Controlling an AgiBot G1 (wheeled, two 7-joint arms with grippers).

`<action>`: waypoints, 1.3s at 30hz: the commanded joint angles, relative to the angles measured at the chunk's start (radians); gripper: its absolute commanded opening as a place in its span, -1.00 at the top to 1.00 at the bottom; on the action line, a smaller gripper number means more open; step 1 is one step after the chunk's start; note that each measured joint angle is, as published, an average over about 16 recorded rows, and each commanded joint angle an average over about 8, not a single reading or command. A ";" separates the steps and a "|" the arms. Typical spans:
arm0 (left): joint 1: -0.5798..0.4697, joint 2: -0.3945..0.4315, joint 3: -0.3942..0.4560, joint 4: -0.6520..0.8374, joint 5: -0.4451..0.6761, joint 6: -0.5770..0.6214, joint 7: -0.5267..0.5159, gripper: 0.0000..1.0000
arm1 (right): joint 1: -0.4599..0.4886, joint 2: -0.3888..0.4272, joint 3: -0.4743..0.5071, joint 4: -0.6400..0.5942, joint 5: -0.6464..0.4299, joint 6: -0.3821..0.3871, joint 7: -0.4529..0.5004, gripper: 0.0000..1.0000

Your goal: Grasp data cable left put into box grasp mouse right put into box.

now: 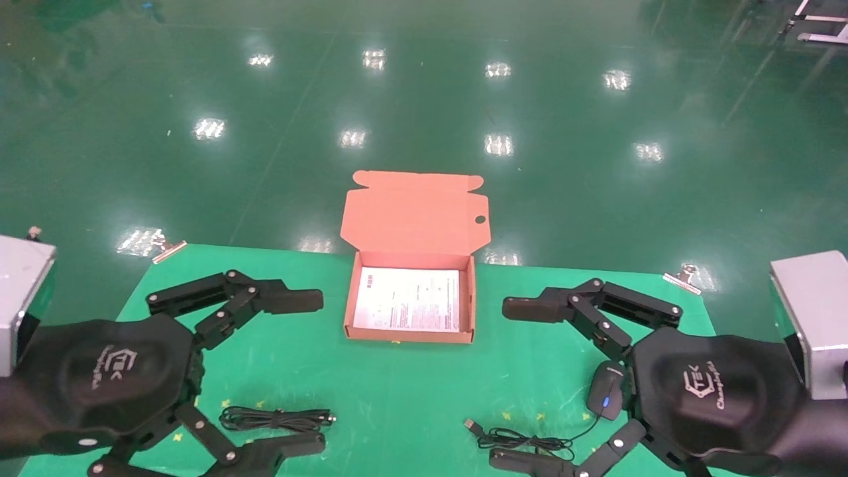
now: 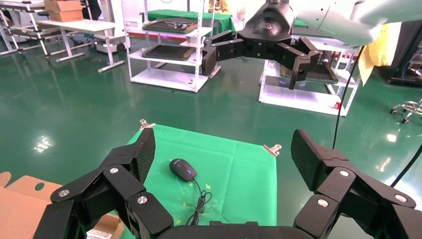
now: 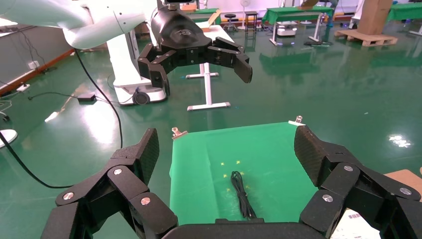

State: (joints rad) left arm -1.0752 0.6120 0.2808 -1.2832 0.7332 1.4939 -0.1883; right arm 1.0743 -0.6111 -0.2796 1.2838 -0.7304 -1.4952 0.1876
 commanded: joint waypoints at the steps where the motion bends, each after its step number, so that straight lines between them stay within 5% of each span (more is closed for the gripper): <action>1: 0.000 0.000 0.000 0.000 0.000 0.000 0.000 -1.00 | 0.000 0.000 0.000 0.000 0.000 0.000 0.000 -1.00; 25: -0.003 0.001 0.004 -0.004 0.009 -0.002 0.000 -1.00 | 0.007 0.005 -0.005 0.006 -0.018 -0.004 -0.004 -1.00; 39: -0.116 0.019 0.105 0.002 0.226 0.016 -0.039 -1.00 | 0.218 0.012 -0.156 0.024 -0.333 -0.080 -0.044 -1.00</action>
State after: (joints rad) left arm -1.1927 0.6340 0.3904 -1.2885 0.9666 1.5118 -0.2268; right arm 1.2983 -0.6030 -0.4506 1.3102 -1.0630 -1.5675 0.1413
